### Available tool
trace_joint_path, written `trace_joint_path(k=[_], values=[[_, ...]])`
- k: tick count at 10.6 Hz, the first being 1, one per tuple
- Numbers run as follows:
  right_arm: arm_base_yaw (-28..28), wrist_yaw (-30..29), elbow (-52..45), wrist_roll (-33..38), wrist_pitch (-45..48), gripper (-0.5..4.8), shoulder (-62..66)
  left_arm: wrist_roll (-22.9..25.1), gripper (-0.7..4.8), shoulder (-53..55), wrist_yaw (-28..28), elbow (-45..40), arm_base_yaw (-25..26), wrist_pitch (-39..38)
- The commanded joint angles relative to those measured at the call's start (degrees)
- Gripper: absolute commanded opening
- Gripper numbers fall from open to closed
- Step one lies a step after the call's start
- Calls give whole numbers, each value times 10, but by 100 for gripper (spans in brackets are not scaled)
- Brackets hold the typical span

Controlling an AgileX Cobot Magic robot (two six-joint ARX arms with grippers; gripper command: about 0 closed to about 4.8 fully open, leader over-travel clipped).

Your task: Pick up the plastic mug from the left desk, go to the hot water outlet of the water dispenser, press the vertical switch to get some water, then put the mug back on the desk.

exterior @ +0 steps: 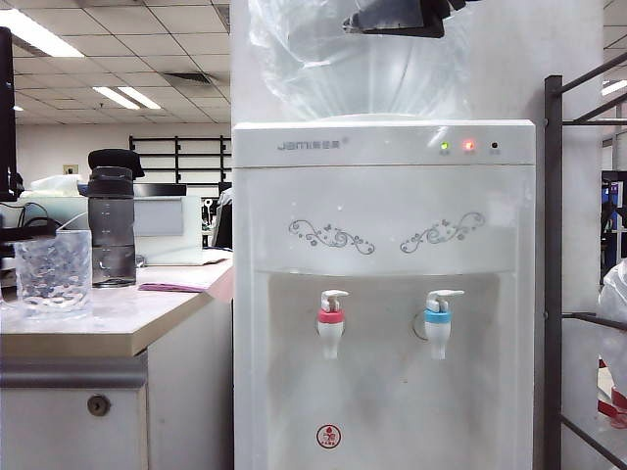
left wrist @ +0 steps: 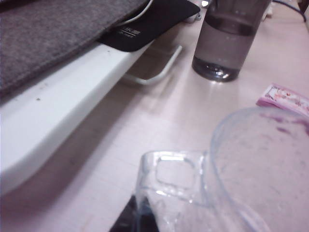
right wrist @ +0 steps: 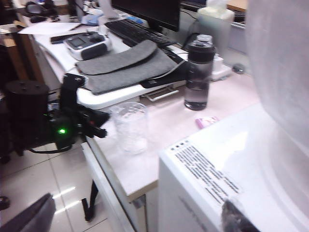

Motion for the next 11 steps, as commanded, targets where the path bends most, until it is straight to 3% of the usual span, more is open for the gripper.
trace_joint_path(k=[1, 3, 4, 6, 7, 9, 11], values=[[-15, 35, 3, -13, -42, 479, -38, 68, -6, -34, 65, 0, 7, 48], [-30, 51, 3, -33, -149, 466, -98, 67, -6, -144, 136, 0, 6, -25], [-31, 50, 3, -41, -197, 462, -122, 83, -7, -184, 141, 0, 7, -93], [-31, 51, 3, -66, -202, 462, -138, 91, -6, -186, 137, 0, 7, -108], [-31, 51, 2, -66, -200, 462, -141, 95, 230, -181, 105, -1, 12, -205], [-31, 51, 0, -66, -178, 462, -137, 102, 255, -167, 103, -1, 28, -216], [-31, 51, 0, -66, -171, 462, -127, 104, 274, -111, 95, 0, 44, -157]])
